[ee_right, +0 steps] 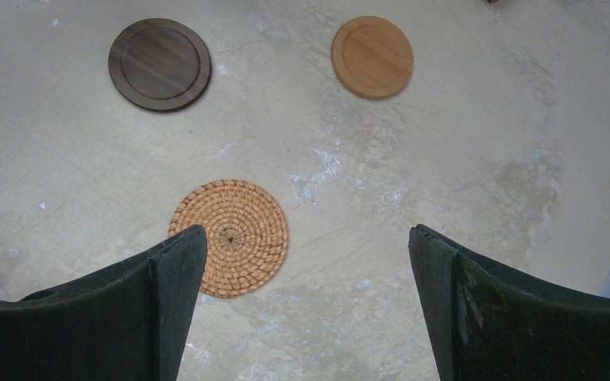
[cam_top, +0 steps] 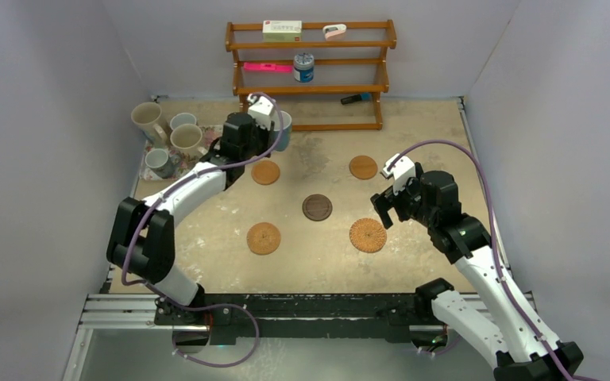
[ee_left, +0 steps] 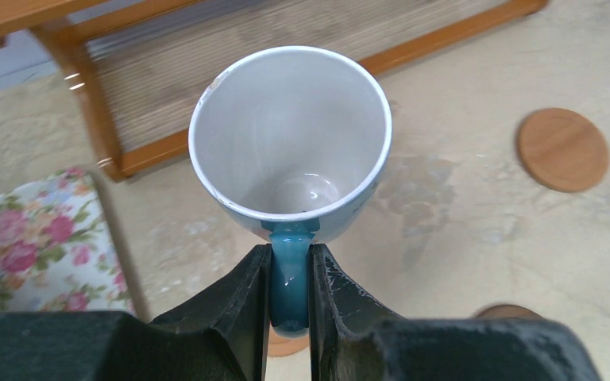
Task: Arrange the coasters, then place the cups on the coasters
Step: Pick up the cup from the tray, then place the cup at the center of the board.
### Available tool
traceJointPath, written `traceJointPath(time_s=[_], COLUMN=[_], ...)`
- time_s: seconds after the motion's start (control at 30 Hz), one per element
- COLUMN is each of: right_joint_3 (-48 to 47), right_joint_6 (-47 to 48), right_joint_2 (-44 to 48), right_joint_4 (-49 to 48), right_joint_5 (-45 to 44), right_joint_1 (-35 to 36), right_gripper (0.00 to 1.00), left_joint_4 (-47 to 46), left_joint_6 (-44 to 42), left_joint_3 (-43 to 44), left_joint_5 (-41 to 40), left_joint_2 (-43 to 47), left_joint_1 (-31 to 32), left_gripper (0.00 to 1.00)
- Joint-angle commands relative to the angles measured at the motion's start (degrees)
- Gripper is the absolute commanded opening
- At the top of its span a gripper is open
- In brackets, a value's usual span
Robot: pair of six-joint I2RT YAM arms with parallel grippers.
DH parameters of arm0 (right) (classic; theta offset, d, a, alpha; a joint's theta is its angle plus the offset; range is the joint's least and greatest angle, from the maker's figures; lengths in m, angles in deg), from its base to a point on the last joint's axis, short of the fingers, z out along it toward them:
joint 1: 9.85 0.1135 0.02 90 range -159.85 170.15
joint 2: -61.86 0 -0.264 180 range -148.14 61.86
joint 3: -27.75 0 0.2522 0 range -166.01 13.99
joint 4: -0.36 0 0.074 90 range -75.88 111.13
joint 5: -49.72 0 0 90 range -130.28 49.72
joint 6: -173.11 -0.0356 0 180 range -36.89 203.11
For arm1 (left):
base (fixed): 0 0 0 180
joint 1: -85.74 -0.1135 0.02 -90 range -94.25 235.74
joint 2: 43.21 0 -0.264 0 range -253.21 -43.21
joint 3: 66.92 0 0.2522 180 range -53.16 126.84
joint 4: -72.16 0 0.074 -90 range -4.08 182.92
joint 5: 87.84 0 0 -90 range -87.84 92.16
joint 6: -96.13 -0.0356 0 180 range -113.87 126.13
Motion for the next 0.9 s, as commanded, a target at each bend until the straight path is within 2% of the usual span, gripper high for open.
traceJointPath(time_s=[0.0, 0.33, 0.87], right_joint_3=[0.56, 0.56, 0.65], right_joint_6=[-0.25, -0.18, -0.16], right_joint_2=[0.33, -0.37, -0.2], right_joint_4=[-1.13, -1.2, -1.17], right_joint_5=[-0.07, -0.43, -0.2], right_joint_1=[0.24, 0.24, 0.24], right_gripper=[0.99, 0.99, 0.99], left_joint_4=[-9.68, -13.15, -13.48], left_joint_6=[-1.05, -1.25, -1.85], left_joint_3=[0.72, -0.19, -0.8], left_joint_5=[3.41, 5.51, 4.72], left_joint_2=[-0.92, -4.7, -10.19], left_joint_1=[2.58, 7.48, 10.04], left_gripper=[0.0, 0.0, 0.0])
